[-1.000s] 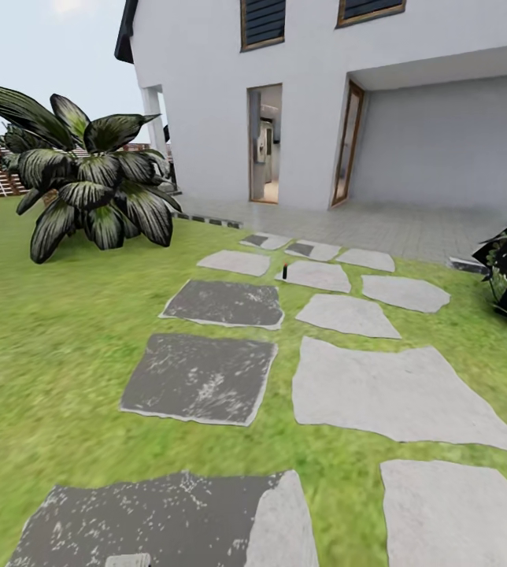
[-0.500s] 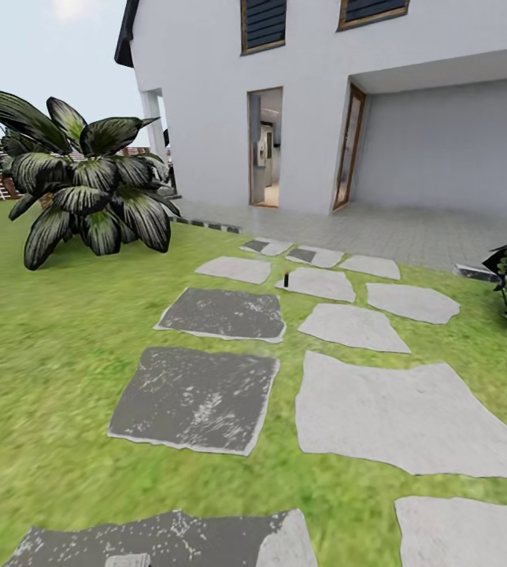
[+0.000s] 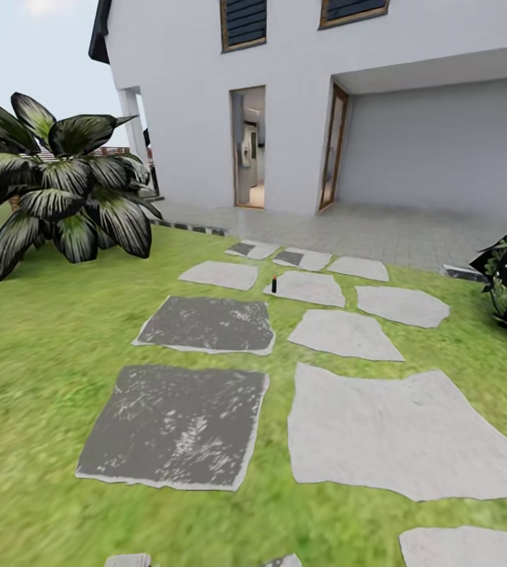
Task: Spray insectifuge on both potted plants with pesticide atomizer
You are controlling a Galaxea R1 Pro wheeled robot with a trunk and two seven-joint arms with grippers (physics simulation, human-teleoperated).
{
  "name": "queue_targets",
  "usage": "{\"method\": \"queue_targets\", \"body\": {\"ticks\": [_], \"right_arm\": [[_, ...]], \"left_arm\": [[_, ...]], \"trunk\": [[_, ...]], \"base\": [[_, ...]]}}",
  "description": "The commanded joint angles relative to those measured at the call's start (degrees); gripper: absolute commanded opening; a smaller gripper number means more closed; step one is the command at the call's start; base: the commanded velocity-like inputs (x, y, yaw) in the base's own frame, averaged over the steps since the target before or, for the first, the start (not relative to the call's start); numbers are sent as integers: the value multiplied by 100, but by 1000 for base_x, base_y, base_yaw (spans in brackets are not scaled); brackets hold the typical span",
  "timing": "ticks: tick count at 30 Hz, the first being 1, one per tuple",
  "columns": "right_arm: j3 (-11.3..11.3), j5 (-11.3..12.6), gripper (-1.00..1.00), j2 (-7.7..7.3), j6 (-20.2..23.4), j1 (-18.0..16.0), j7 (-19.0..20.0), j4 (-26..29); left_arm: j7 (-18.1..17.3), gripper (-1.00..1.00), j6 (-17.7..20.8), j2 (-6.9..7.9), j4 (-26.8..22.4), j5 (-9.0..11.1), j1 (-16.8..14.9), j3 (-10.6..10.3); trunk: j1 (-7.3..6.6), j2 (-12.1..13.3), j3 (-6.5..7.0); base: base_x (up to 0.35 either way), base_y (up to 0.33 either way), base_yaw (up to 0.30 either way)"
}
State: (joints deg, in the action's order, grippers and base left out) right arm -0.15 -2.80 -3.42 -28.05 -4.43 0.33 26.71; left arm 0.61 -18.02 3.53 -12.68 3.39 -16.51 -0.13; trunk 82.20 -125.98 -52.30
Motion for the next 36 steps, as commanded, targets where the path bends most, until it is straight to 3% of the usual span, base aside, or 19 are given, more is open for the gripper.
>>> {"method": "queue_targets", "body": {"ticks": [1,36], "right_arm": [[-3,-28,100,-1,-17,-5,3,-6],[-3,-28,100,0,-17,-5,8,-8]], "left_arm": [[0,100,-17,0,2,33,-1,-5],[0,100,-17,-2,2,37,-1,-5]], "trunk": [[2,-2,-5],[2,-2,-5]], "base": [[338,0,-274],[338,0,-216]]}}
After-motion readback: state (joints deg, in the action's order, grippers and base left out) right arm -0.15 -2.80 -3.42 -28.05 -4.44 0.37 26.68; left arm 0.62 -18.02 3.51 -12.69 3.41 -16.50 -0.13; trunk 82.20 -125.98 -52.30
